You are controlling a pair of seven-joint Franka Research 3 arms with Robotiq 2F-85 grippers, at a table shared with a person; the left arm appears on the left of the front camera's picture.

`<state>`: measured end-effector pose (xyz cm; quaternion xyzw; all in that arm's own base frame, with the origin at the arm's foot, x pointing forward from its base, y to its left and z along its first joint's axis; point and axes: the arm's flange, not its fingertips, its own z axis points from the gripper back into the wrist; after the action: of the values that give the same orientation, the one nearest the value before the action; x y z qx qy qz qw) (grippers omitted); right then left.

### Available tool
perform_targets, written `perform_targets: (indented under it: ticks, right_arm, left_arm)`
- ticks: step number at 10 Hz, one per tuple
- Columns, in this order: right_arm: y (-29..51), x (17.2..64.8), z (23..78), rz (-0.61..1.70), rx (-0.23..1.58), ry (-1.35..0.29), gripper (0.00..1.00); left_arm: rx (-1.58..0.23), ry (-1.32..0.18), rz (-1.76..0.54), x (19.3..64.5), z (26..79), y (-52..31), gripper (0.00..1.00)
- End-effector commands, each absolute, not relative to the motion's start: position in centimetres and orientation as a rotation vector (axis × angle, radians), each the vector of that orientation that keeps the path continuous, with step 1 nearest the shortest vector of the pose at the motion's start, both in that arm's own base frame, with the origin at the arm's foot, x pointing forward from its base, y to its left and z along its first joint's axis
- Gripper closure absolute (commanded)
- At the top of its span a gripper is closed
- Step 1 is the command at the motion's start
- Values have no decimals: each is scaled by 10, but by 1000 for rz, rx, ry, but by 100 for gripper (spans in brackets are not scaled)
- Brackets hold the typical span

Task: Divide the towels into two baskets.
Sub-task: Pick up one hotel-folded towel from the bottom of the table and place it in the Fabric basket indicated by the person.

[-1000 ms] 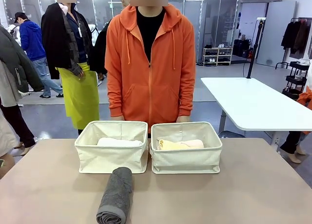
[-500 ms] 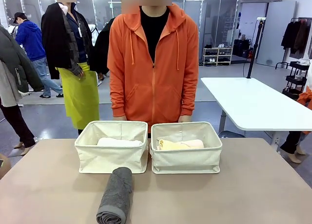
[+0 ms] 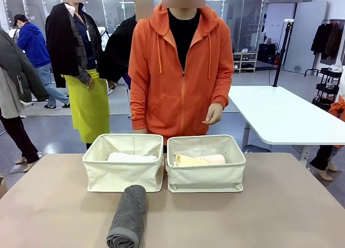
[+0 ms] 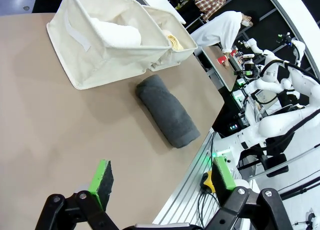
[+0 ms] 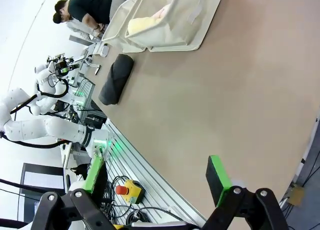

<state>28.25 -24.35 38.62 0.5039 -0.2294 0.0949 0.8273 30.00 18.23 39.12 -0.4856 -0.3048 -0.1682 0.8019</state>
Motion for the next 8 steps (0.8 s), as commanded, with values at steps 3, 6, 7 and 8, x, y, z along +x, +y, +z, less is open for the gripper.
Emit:
perform_targets:
  ticks: [3, 6, 7, 8]
  right_arm:
    - [-245, 281, 390, 191, 1080, -493, 0]
    - [-245, 281, 390, 191, 1080, -493, 0]
    - [-245, 281, 390, 191, 1080, -493, 0]
    - [-245, 281, 390, 191, 1080, -493, 0]
  left_arm:
    - [-1053, -652, -368, 296, 393, 184, 0]
    - [-1053, -652, -368, 296, 393, 184, 0]
    - [-1053, -652, -368, 296, 393, 184, 0]
    - [-1053, -652, -368, 296, 393, 184, 0]
